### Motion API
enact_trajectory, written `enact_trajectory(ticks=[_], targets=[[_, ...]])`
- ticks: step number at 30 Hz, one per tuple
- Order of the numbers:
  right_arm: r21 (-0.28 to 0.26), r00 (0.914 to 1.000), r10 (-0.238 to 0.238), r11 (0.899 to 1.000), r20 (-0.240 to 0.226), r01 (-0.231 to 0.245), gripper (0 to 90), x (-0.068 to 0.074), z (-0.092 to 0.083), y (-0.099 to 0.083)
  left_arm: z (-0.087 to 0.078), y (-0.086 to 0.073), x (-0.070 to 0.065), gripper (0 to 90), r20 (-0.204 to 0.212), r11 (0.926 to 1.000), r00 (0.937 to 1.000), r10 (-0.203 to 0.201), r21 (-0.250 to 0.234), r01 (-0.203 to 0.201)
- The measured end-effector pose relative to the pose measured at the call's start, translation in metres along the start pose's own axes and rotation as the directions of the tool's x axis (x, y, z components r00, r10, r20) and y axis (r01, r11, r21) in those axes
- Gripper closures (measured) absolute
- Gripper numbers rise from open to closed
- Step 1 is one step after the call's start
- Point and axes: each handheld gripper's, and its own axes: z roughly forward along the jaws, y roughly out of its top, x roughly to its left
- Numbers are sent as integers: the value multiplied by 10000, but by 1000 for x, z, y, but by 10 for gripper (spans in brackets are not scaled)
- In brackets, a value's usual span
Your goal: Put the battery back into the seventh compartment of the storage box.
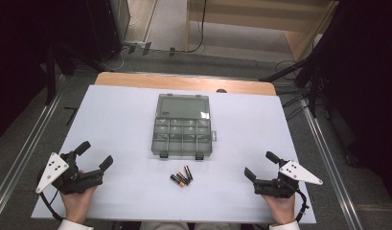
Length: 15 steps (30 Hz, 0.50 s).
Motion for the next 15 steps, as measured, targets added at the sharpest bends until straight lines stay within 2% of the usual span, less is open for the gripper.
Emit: enact_trajectory(ticks=[9, 15], targets=[[-5, 9998, 2, 10000, 189, -2, 0, -2, -1, 0, 1, 0, 0, 56, 30, 10000, 10000, -13, 20, 13], [122, 9997, -192, 9997, 169, 190, 0, 0, 1, 1, 2, 0, 0, 56, 138, 10000, 9999, -44, 43, 43]])
